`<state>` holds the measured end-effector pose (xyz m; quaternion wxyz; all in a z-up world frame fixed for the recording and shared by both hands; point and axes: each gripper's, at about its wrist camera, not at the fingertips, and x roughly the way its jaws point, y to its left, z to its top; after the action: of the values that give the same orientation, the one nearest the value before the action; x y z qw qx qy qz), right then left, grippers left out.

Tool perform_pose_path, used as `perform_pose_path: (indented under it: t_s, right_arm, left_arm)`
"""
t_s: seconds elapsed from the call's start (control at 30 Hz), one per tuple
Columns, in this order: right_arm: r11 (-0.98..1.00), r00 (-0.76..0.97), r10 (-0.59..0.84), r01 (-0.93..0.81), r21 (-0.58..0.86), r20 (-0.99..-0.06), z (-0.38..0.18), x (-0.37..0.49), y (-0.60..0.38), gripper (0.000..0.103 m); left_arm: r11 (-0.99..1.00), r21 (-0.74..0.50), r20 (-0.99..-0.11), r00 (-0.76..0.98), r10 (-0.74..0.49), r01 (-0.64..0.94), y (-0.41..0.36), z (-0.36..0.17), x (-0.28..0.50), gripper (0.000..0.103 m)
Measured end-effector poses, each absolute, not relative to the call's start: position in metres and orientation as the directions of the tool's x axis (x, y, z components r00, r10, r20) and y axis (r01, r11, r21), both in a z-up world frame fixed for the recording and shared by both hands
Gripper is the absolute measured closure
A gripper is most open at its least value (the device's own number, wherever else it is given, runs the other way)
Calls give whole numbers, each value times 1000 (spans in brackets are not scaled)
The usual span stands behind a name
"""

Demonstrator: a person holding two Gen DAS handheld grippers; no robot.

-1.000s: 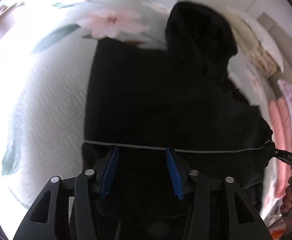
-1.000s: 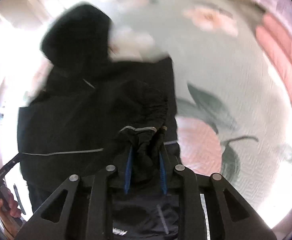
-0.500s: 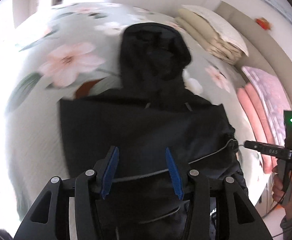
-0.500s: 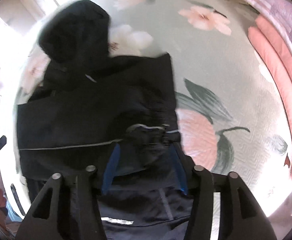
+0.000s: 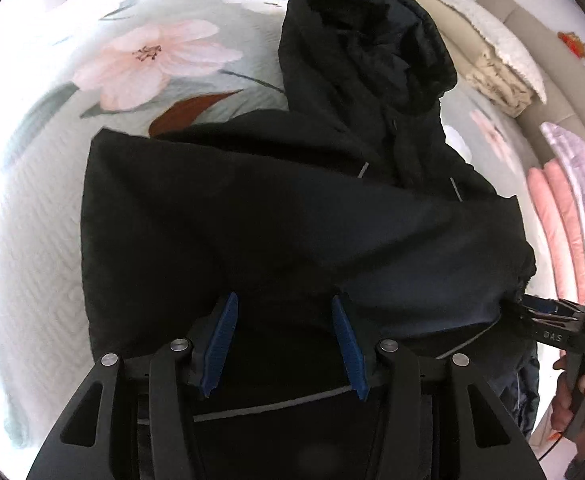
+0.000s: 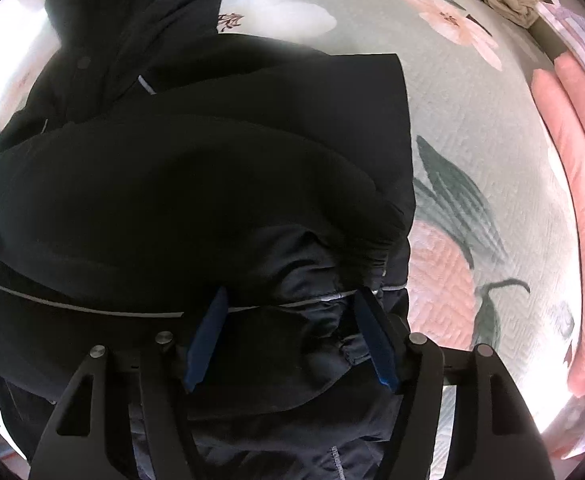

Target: Fold large clothes

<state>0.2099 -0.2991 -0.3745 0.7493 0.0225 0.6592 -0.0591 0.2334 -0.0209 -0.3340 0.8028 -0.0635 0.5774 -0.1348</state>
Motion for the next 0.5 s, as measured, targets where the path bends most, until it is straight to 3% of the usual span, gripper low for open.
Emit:
perform_pose_path:
  t_s: [0.3, 0.5]
  right_arm:
    - [998, 184, 48, 31, 54, -982, -302, 226, -319, 33]
    - [994, 261, 93, 24, 103, -961, -282, 273, -329, 33]
  left_arm:
    - [953, -218, -865, 410, -288, 209, -16, -245, 258, 52]
    - [951, -210, -842, 453, -293, 225, -29, -229, 310, 52]
